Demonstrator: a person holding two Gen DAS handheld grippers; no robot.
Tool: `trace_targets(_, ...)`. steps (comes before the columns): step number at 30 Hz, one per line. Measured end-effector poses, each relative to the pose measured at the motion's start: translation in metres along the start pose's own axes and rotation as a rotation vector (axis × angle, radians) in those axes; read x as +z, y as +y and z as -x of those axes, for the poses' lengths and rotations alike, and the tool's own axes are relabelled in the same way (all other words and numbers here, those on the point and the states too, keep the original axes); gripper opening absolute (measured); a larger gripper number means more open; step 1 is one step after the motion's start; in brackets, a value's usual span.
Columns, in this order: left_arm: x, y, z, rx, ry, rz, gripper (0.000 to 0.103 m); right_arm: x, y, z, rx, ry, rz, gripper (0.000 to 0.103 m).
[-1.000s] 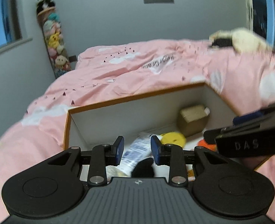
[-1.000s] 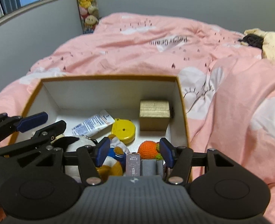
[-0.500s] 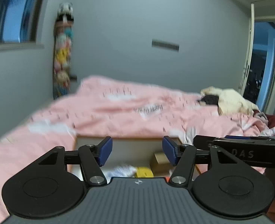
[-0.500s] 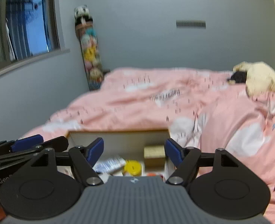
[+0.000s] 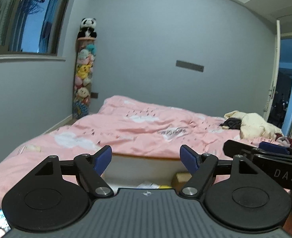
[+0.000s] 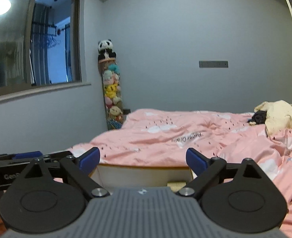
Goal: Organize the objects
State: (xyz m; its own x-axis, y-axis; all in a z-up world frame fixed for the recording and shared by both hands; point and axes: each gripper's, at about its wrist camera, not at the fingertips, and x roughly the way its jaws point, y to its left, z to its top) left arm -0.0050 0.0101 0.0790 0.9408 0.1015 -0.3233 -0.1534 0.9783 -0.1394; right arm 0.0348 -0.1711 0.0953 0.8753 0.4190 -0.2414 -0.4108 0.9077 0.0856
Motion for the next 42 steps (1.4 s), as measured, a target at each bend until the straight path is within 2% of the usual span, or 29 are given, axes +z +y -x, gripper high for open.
trace_targets(3, -0.015, 0.007, -0.004, 0.056, 0.03, -0.041, 0.089, -0.01, -0.001, -0.008, -0.026, 0.064, -0.016, 0.094)
trace_targets(7, -0.04, 0.013, -0.019, 0.104, 0.119, -0.092, 0.089, -0.028, -0.011, -0.02, -0.048, 0.158, -0.055, 0.094)
trace_targets(14, -0.065, 0.017, -0.032, 0.08, 0.235, -0.057, 0.089, -0.074, -0.009, -0.028, -0.063, 0.28, -0.04, 0.094)
trace_targets(19, -0.079, 0.017, -0.036, 0.091, 0.283, -0.077, 0.089, -0.103, -0.009, -0.027, -0.083, 0.303, -0.028, 0.094)
trace_targets(22, -0.086, 0.014, -0.04, 0.095, 0.316, -0.098, 0.089, -0.112, -0.011, -0.033, -0.064, 0.335, -0.055, 0.094)
trace_targets(32, -0.106, 0.004, -0.05, 0.094, 0.428, -0.144, 0.089, -0.126, -0.009, -0.051, -0.038, 0.394, -0.042, 0.094)
trace_targets(42, -0.11, -0.01, -0.058, 0.082, 0.46, -0.181, 0.089, -0.13, -0.021, -0.044, -0.096, 0.382, -0.065, 0.095)
